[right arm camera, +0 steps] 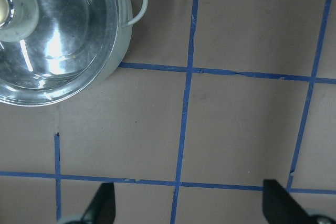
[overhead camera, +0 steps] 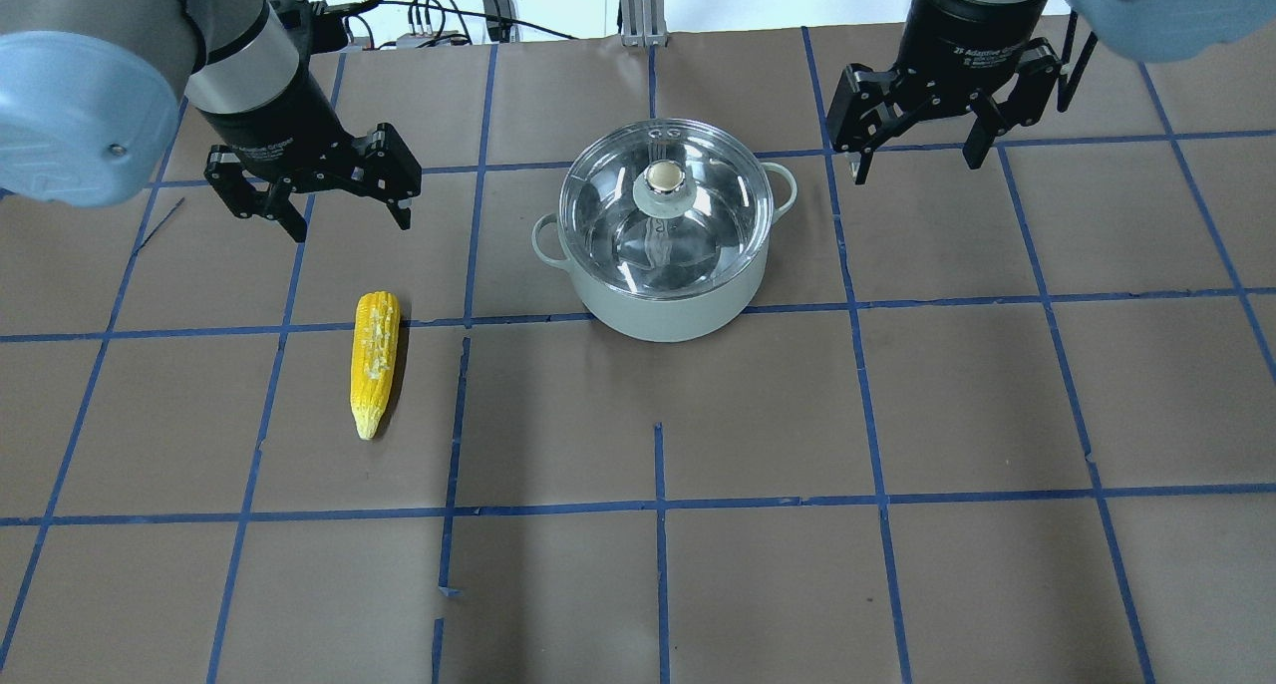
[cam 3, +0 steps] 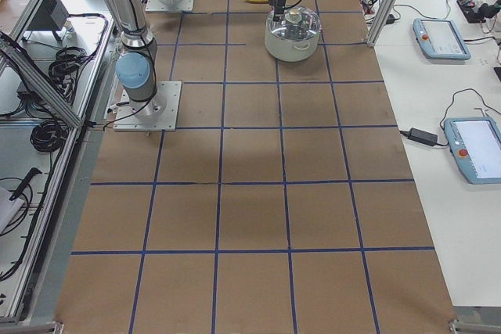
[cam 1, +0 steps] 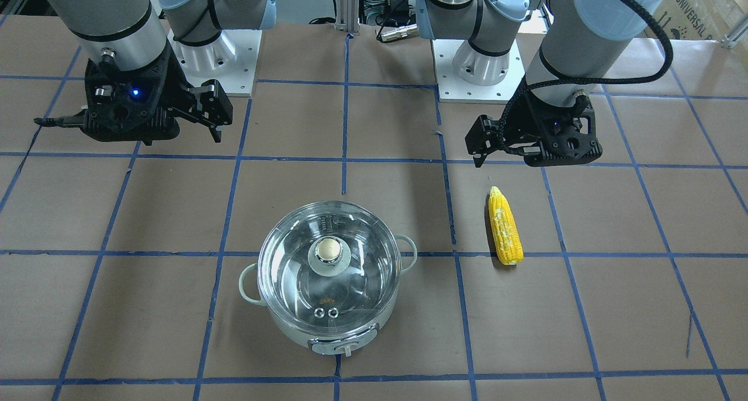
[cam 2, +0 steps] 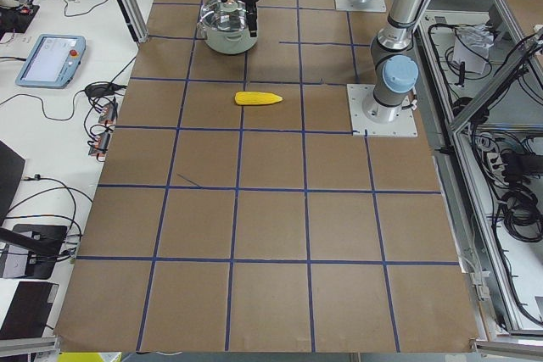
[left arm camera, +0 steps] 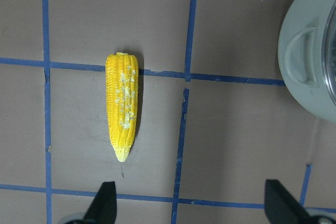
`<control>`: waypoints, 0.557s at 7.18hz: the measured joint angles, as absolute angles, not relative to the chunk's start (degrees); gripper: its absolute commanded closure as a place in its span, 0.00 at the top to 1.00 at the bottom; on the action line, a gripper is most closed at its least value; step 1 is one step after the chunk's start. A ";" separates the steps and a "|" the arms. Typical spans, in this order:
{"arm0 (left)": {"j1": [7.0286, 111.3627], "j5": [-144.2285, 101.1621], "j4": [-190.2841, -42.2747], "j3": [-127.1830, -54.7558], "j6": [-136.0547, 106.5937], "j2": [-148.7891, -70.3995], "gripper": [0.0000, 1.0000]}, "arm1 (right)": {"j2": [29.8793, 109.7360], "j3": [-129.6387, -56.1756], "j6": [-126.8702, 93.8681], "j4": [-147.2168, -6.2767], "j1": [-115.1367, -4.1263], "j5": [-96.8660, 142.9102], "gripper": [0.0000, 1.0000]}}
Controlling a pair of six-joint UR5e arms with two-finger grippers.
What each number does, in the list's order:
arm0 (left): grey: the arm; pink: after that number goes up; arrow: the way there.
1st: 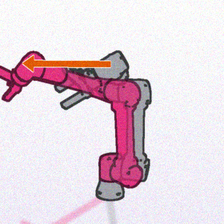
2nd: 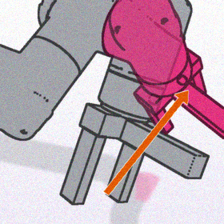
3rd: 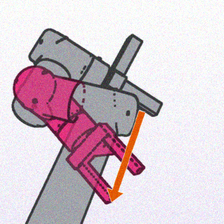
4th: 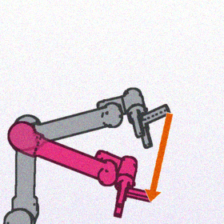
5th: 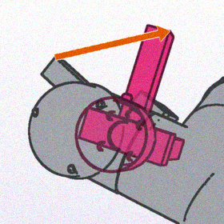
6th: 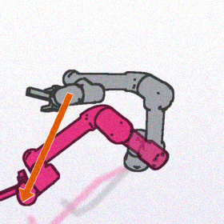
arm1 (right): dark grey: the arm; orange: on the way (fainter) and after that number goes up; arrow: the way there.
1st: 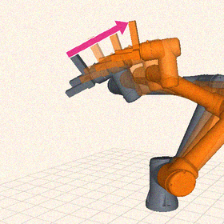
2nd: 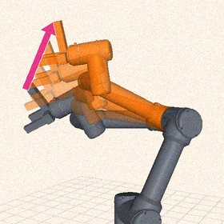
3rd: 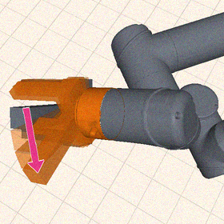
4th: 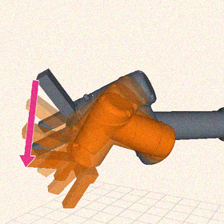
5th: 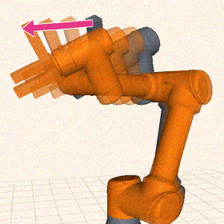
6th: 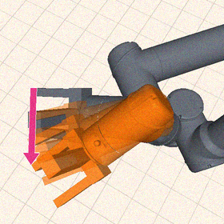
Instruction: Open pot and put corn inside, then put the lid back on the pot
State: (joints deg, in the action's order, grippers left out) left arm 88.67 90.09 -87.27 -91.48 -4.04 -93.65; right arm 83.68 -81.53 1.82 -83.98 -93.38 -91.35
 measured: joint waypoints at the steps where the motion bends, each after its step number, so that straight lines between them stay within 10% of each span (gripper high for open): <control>1: 88.67 90.19 -87.21 -91.49 -3.98 -93.36 1.00 | 83.64 -81.78 1.76 -84.45 -93.40 -91.37 1.00; 4: 87.43 90.10 -86.75 -92.40 -2.86 -93.30 1.00 | 83.59 -82.32 1.67 -85.81 -93.43 -91.41 1.00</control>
